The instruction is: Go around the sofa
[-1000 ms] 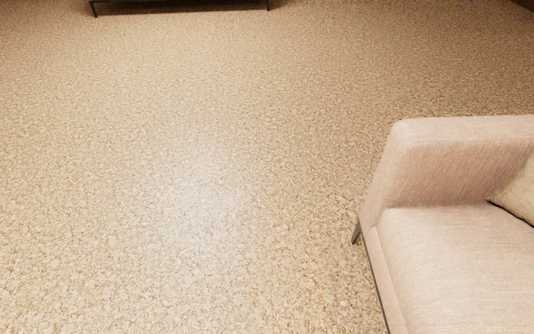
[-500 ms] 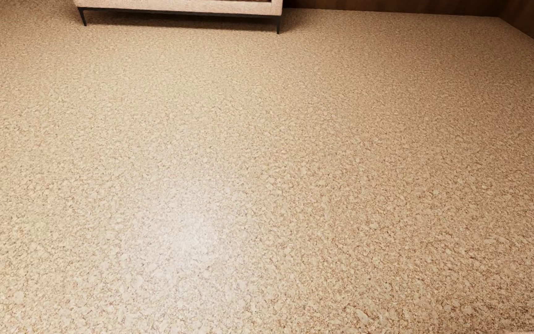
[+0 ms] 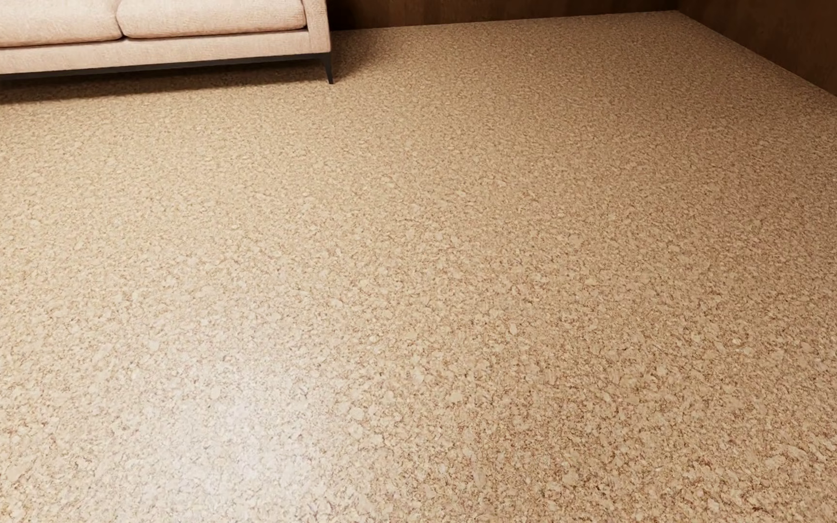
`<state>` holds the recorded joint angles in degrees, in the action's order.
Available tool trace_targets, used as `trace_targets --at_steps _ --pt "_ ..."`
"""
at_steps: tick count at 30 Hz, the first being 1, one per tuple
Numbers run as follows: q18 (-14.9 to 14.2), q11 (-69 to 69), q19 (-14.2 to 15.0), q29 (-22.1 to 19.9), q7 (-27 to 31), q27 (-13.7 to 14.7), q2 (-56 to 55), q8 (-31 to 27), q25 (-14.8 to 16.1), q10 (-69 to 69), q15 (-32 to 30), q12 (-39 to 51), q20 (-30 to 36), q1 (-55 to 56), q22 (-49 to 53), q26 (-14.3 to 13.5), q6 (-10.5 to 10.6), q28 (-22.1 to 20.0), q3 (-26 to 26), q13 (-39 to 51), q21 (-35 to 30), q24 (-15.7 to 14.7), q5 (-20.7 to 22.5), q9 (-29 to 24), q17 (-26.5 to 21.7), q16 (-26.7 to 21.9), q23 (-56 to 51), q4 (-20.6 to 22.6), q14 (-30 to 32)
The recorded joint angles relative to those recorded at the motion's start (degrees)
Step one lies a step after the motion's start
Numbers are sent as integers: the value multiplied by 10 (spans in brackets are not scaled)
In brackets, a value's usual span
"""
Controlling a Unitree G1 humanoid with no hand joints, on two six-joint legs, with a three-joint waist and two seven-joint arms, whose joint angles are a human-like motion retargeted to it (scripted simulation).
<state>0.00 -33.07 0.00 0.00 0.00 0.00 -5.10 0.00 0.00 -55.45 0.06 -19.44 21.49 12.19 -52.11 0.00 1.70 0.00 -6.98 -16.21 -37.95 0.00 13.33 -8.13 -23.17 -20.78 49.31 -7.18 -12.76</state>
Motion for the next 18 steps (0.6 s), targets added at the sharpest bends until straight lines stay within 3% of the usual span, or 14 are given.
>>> trace_targets --at_steps 1,3,4,5,6,7,9,10,14,16,18 --pt "0 15 0 0 0 0 31 0 0 124 37 -18 -12 14 2 0 -13 0 -14 12 17 0 -3 6 0 -4 -15 -3 25" --pt "0 12 0 0 0 0 63 0 0 262 110 -45 -11 49 -1 0 -29 0 -30 33 56 0 -12 25 -12 -4 -52 -16 324" --pt "0 2 0 0 0 0 91 0 0 243 150 -59 -7 58 -3 0 -26 0 -41 40 69 0 -12 29 -21 -3 -68 -31 365" --pt "0 -21 0 0 0 0 125 0 0 192 170 -73 -14 43 -1 0 -26 0 -55 43 73 0 -12 21 -27 -2 -81 -37 294" --pt "0 -69 0 0 0 0 114 0 0 171 145 -65 3 32 -13 0 -38 0 -69 47 83 0 -22 21 -24 -4 -84 -22 206" --pt "0 -134 0 0 0 0 85 0 0 149 73 -50 9 14 -27 0 -50 0 -83 54 105 0 -33 17 -3 -5 -70 -24 145" --pt "0 -191 0 0 0 0 23 0 0 159 -79 -13 11 -33 -41 0 -70 0 -64 72 54 0 -55 5 18 -25 -66 -43 90" --pt "0 -203 0 0 0 0 -20 0 0 170 -97 -7 -13 -55 -30 0 -72 0 -44 64 46 0 -66 6 22 -28 -78 -60 74" --pt "0 -135 0 0 0 0 -158 0 0 195 -57 -4 -26 -167 40 0 -51 0 23 11 -10 0 -119 18 30 -28 -31 -92 1" --pt "0 -50 0 0 0 0 -212 0 0 217 -31 4 -22 -228 71 0 -38 0 55 -22 -13 0 -135 25 24 -23 -5 -80 -24" --pt "0 6 0 0 0 0 -254 0 0 234 52 24 -22 -275 93 0 -31 0 89 -49 -38 0 -149 29 13 -27 28 -57 -53"
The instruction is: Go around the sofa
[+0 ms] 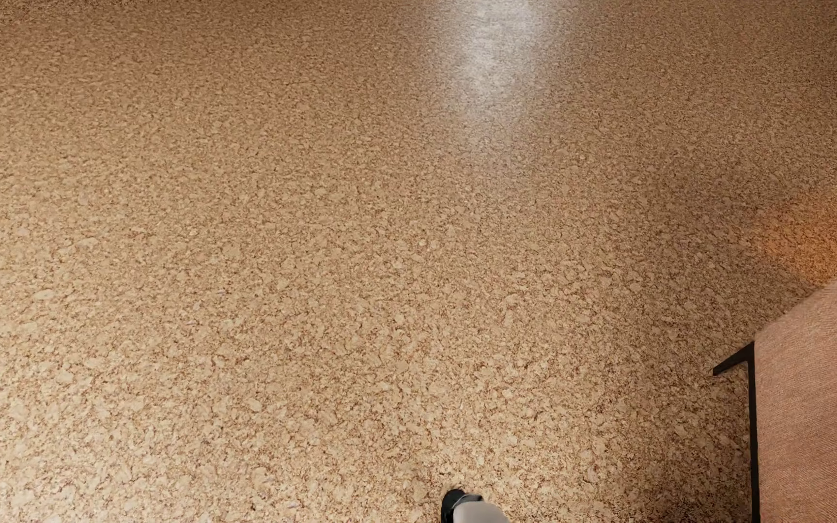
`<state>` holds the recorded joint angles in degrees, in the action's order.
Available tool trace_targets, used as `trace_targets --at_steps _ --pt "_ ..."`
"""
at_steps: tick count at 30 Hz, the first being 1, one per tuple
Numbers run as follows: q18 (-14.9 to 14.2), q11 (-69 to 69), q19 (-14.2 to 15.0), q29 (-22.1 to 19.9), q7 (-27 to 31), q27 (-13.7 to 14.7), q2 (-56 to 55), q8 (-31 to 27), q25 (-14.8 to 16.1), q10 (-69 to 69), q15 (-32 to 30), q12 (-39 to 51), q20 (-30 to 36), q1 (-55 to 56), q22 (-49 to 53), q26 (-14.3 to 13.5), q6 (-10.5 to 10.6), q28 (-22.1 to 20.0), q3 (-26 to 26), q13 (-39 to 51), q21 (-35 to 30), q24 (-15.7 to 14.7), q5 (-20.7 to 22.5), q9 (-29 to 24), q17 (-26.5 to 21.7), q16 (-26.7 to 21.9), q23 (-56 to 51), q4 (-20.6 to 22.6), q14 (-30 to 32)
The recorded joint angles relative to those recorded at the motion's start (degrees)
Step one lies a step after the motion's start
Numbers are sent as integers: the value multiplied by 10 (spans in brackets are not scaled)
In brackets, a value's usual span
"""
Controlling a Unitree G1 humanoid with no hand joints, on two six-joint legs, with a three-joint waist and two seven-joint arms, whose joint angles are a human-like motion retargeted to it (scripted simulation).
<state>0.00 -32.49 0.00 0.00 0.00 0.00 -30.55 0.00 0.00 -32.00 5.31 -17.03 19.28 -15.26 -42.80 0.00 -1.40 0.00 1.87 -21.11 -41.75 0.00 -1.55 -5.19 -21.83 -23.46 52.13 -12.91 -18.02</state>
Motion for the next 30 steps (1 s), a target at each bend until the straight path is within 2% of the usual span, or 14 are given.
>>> trace_targets --at_steps 1,3,4,6,7,10,12,17,20,21,23,24,26,30 --pt "0 4 0 0 0 0 -18 0 0 -4 -1 18 16 -12 9 0 7 0 27 -11 -17 0 -12 -4 -6 -4 18 1 -14" --pt "0 -73 0 0 0 0 -72 0 0 -16 -165 44 21 -48 18 0 29 0 71 -30 -31 0 -15 -18 -11 -12 50 -14 3" --pt "0 -108 0 0 0 0 -83 0 0 -24 -184 42 7 -62 17 0 41 0 80 -25 -48 0 0 -21 -10 -12 73 -22 46" --pt "0 -127 0 0 0 0 -46 0 0 -118 -118 23 7 -5 -7 0 53 0 80 -32 -56 0 33 -3 -7 -8 81 -31 163" --pt "0 -127 0 0 0 0 -19 0 0 -198 -79 19 12 46 -22 0 56 0 48 -39 -39 0 51 0 -7 -6 64 -18 168" --pt "0 -45 0 0 0 0 153 0 0 -413 -6 -17 37 201 -39 0 63 0 -50 16 -49 0 123 -25 -11 2 11 20 66" --pt "0 20 0 0 0 0 268 0 0 -394 62 -44 75 325 -54 0 60 0 -108 58 19 0 141 -29 -14 -1 -49 47 23" --pt "0 91 0 0 0 0 485 0 0 35 196 -117 101 440 -84 0 58 0 -216 168 166 0 96 1 -39 4 -198 61 77" --pt "0 43 0 0 0 0 541 0 0 -59 131 -130 109 490 -104 0 43 0 -270 181 211 0 23 9 -38 3 -231 58 110" --pt "0 -24 0 0 0 0 535 0 0 -134 51 -118 122 497 -135 0 20 0 -265 167 212 0 -10 1 -21 5 -211 84 117" --pt "0 -286 0 0 0 0 427 0 0 -182 -107 -92 109 438 -138 0 24 0 -227 143 177 0 -6 0 -19 20 -166 109 54" --pt "0 -407 0 0 0 0 364 0 0 -160 -101 -84 100 384 -112 0 19 0 -183 141 140 0 -7 -7 -15 26 -135 132 45" --pt "0 -489 0 0 0 0 245 0 0 -98 -89 -51 70 282 -45 0 47 0 -91 99 104 0 28 -12 -10 37 -92 143 49" --pt "0 -112 0 0 0 0 98 0 0 24 -224 14 17 68 118 0 71 0 17 6 0 0 60 -14 -3 37 22 127 30"
